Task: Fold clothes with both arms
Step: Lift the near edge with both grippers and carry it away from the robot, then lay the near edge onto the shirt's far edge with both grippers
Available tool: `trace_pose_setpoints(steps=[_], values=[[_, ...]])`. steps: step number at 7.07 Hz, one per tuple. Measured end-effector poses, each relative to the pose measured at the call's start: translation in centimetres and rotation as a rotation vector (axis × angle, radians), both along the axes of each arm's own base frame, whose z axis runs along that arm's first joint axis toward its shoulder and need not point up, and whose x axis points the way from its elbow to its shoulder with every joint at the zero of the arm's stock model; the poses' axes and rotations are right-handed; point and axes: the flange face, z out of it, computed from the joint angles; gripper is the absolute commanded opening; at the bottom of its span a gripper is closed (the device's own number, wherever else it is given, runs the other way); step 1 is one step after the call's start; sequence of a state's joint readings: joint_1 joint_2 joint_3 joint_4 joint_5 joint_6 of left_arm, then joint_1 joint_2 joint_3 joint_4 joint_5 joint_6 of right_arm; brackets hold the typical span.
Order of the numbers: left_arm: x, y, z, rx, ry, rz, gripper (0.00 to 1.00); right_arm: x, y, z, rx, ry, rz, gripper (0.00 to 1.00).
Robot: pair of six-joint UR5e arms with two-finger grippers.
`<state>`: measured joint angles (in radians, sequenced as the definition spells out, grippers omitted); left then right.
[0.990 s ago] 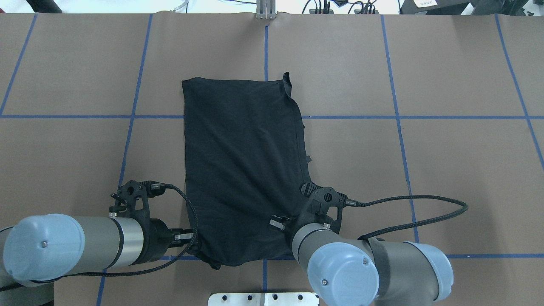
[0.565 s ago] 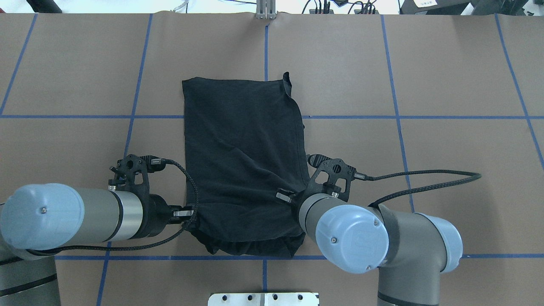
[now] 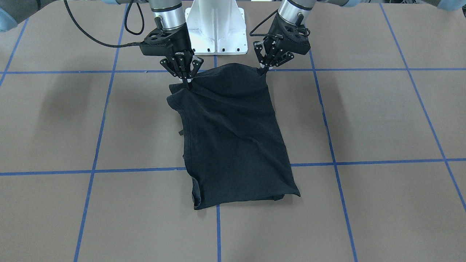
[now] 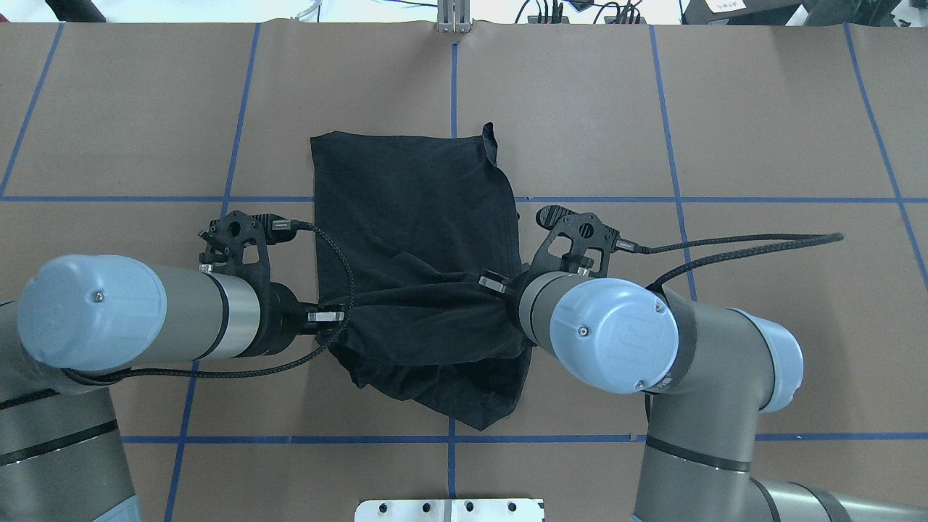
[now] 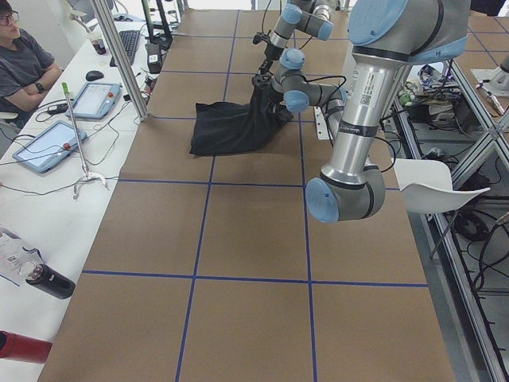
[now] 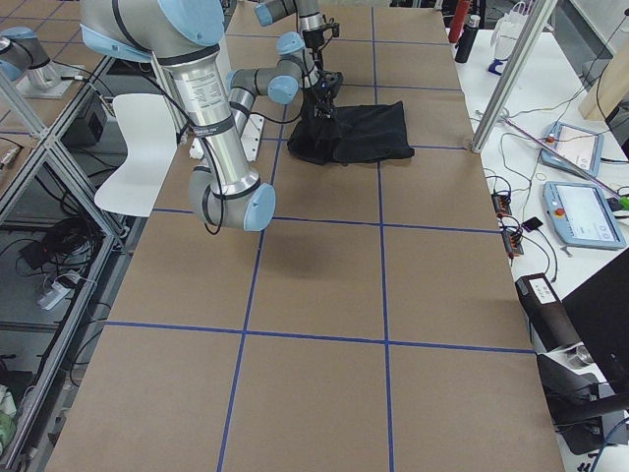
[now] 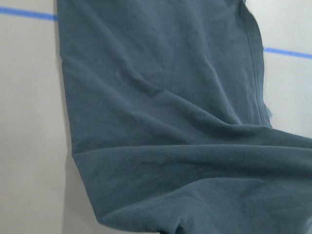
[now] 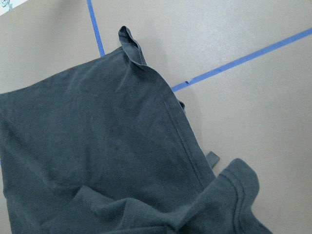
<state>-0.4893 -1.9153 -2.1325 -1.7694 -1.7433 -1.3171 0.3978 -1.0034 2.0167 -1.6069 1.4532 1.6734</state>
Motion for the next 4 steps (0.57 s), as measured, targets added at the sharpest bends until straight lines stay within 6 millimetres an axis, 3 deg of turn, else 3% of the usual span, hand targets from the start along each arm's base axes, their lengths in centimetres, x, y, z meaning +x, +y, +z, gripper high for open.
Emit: trace_pose_setpoints(steps=[4], values=[[-1.3,-10.1,-0.6,0.057,-0.073,-0.075,0.00,-2.4,-7.4,-1.6,0.000,0.058,0.053,0.00]])
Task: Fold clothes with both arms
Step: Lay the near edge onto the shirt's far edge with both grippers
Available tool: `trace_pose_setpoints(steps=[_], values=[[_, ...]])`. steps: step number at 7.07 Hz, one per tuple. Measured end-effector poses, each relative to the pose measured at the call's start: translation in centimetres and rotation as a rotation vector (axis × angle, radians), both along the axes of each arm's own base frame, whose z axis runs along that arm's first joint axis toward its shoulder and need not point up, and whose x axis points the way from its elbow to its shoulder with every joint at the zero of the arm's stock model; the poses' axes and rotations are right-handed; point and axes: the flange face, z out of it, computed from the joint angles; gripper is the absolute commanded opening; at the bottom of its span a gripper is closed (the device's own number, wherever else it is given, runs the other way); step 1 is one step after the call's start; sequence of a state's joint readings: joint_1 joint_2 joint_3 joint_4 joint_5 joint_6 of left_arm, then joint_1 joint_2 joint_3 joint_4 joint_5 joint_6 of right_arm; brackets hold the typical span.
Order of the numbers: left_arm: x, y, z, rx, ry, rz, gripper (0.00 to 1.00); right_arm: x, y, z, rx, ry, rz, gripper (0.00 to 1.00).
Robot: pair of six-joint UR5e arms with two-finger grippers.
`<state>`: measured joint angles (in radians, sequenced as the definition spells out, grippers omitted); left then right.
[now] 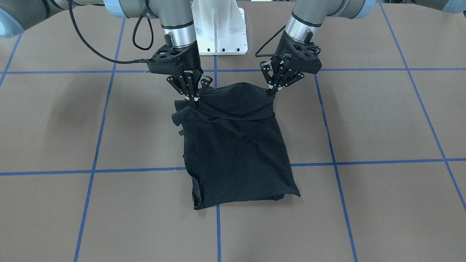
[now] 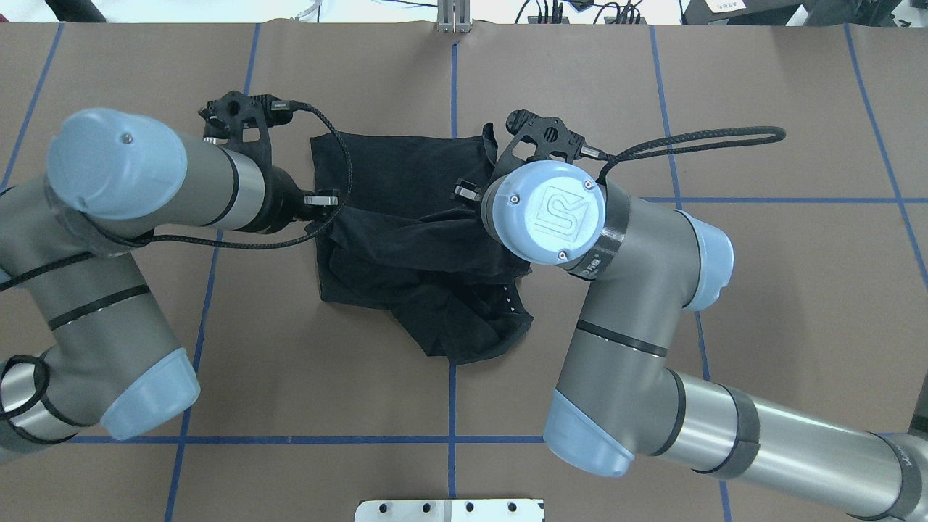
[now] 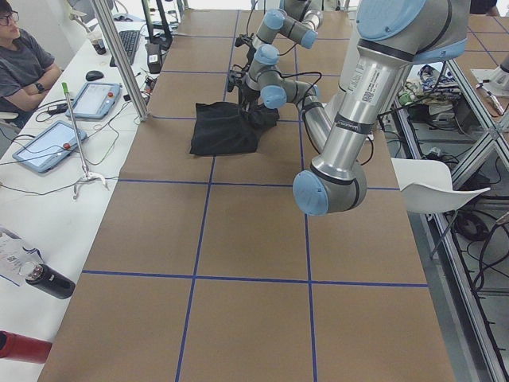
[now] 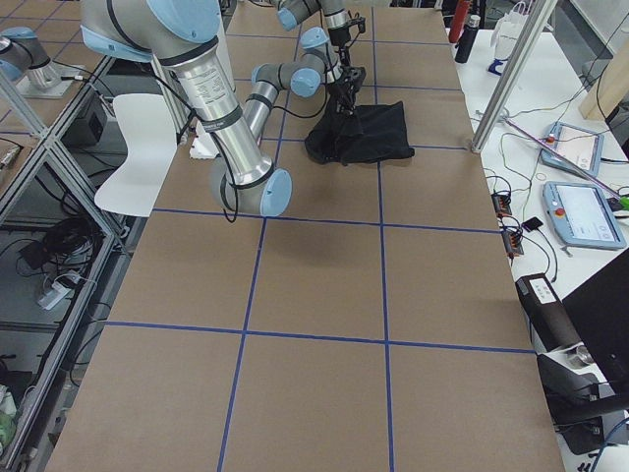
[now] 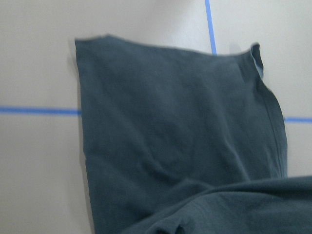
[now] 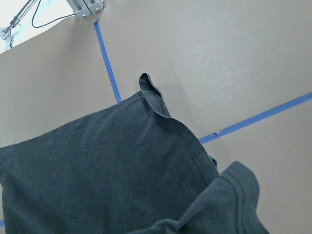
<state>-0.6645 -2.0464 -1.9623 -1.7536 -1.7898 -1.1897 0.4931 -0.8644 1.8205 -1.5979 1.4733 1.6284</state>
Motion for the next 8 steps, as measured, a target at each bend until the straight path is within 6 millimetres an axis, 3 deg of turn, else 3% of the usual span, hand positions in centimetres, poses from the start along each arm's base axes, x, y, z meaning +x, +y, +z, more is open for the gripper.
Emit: trace_pose_setpoints(steps=[3,8], values=[[0.9,-8.3,0.0,0.016,-0.078,-0.034,0.00,-1.7,-5.1,-0.3,-0.011,0.059,0.022,0.00],[6.6,-16.1,5.0,0.022,-0.164,-0.071,0.00,-8.5,-14.5,1.8,-0.011,0.089,0.060,0.00]])
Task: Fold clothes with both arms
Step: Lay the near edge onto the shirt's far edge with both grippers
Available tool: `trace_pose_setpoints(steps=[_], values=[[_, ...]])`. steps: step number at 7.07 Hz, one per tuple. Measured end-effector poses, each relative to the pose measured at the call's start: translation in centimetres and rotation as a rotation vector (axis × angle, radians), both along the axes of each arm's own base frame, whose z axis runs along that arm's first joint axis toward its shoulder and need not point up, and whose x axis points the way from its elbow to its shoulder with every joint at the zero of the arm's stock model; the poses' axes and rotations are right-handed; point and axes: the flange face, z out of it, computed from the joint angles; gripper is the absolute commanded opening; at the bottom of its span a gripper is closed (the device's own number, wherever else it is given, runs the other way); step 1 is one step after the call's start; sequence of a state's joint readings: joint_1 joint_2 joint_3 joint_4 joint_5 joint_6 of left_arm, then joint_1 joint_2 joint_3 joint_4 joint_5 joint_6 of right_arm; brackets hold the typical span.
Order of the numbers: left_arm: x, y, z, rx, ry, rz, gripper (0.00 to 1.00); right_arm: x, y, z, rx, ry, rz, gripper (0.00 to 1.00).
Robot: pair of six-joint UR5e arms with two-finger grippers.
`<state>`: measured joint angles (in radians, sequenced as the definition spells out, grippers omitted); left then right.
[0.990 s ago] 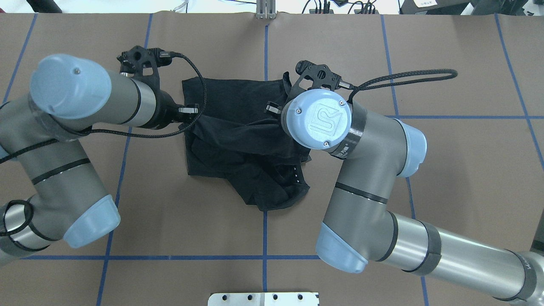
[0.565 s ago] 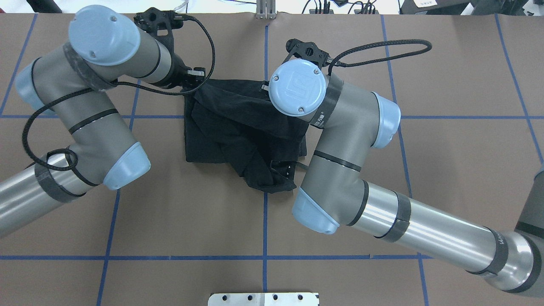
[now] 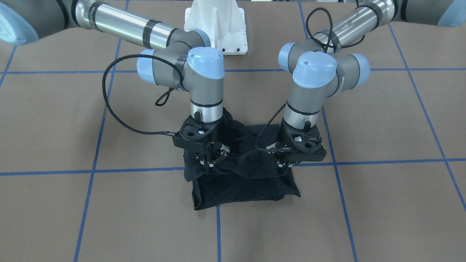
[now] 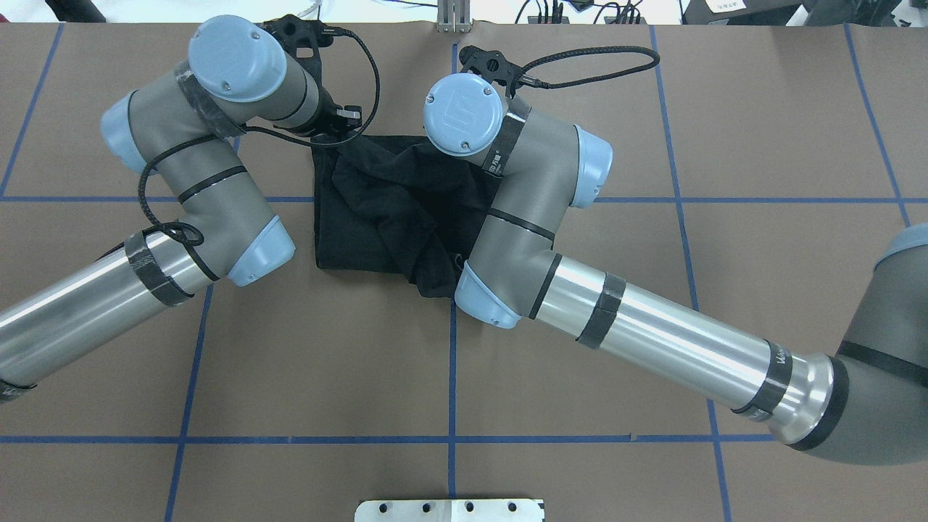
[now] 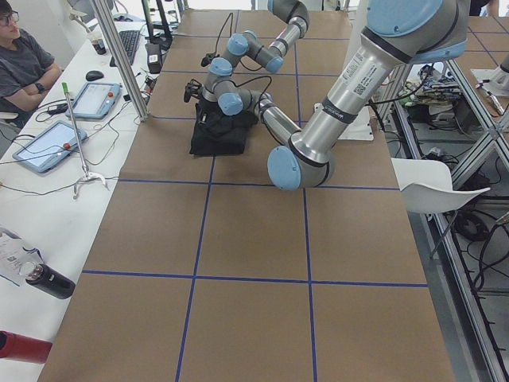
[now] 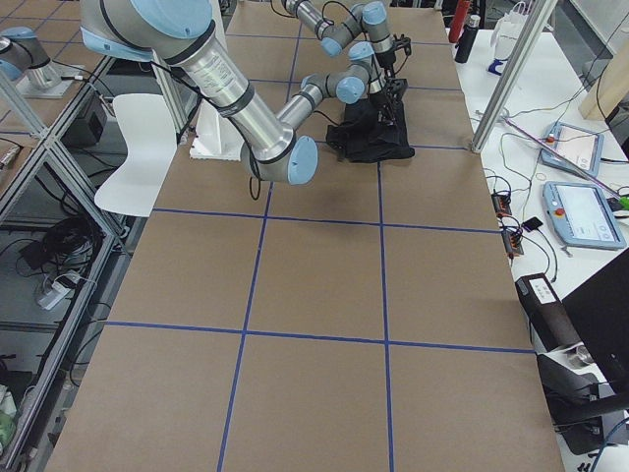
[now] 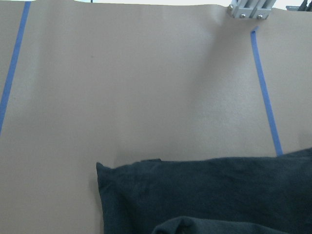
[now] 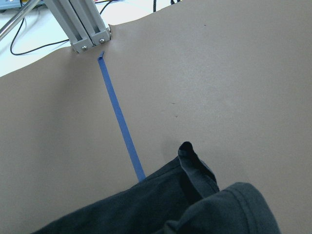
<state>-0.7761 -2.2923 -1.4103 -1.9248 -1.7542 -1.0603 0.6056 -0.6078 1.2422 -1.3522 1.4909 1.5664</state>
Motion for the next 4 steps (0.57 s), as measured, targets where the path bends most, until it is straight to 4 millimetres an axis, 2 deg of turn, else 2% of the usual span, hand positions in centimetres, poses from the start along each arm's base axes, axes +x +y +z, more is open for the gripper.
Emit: trace_pose_setpoints(steps=[3,4], values=[[2.2,-2.8,3.7,0.007,-0.031,-0.033,0.00,-0.6,-2.1,1.9,-0.005,0.037,0.001,0.00],[2.6,-3.3,4.8,0.011,-0.045,-0.039,0.12,-0.8,-2.5,2.6,-0.007,0.053,-0.004,0.00]])
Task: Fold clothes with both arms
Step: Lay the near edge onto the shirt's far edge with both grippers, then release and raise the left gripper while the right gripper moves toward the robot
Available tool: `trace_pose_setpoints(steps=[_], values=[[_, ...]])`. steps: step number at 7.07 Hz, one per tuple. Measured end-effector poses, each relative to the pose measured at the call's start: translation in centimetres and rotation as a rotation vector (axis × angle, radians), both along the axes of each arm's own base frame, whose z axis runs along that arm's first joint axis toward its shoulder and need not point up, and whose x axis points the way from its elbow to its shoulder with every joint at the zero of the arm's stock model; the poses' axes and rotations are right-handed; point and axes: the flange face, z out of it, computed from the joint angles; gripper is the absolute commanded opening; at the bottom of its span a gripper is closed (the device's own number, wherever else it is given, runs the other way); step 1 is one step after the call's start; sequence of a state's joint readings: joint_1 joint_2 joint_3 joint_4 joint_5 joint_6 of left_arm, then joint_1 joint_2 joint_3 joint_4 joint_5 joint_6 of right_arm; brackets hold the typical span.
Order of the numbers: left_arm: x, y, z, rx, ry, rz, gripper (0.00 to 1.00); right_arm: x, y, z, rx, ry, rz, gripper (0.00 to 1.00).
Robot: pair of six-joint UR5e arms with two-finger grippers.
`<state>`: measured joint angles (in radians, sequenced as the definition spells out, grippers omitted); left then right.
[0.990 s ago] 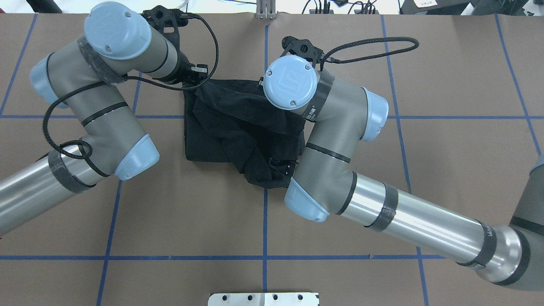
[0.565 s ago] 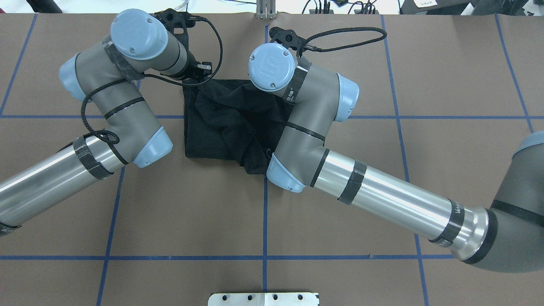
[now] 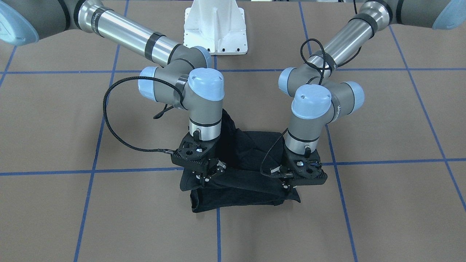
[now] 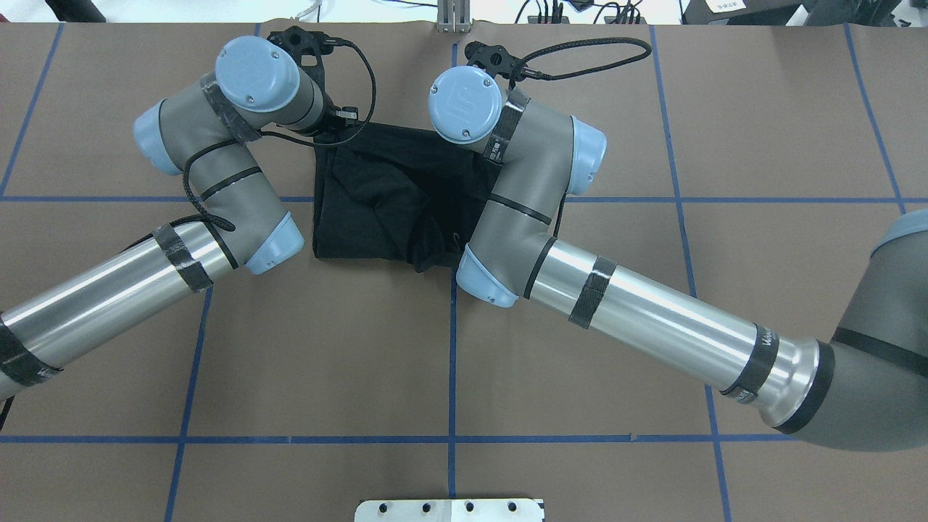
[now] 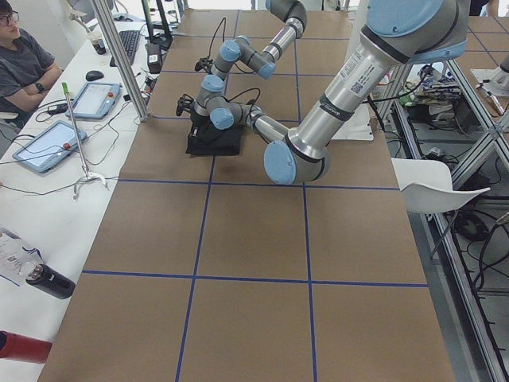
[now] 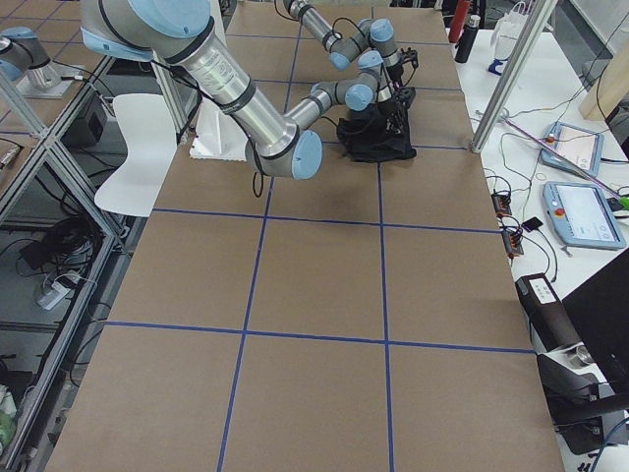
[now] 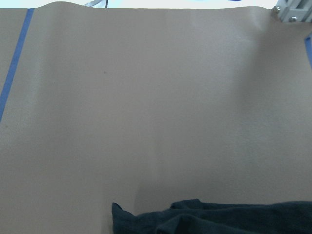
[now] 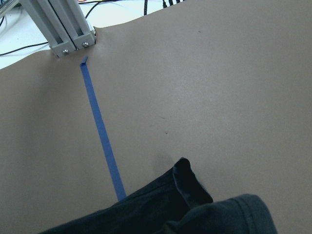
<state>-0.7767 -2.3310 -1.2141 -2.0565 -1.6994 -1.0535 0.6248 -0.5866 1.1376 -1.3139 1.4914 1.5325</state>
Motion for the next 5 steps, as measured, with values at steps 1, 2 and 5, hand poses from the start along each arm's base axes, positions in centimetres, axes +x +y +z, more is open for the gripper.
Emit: trace_pose_setpoints(steps=[1,2,5], values=[[0.1,-0.3,0.7,0.011,-0.014,0.002,0.99,-0.3,-0.3,0.6,0.011,0.011,-0.012,0.99],[-0.1,-0.5,0.9,0.035,-0.021,0.014,1.00,-0.5,-0.5,1.2,0.033,0.015,-0.025,1.00],[-6.2,0.9,0.4,0.147,0.044,0.115,1.00,0.8,-0.6,-1.0,0.077,-0.006,-0.082,1.00]])
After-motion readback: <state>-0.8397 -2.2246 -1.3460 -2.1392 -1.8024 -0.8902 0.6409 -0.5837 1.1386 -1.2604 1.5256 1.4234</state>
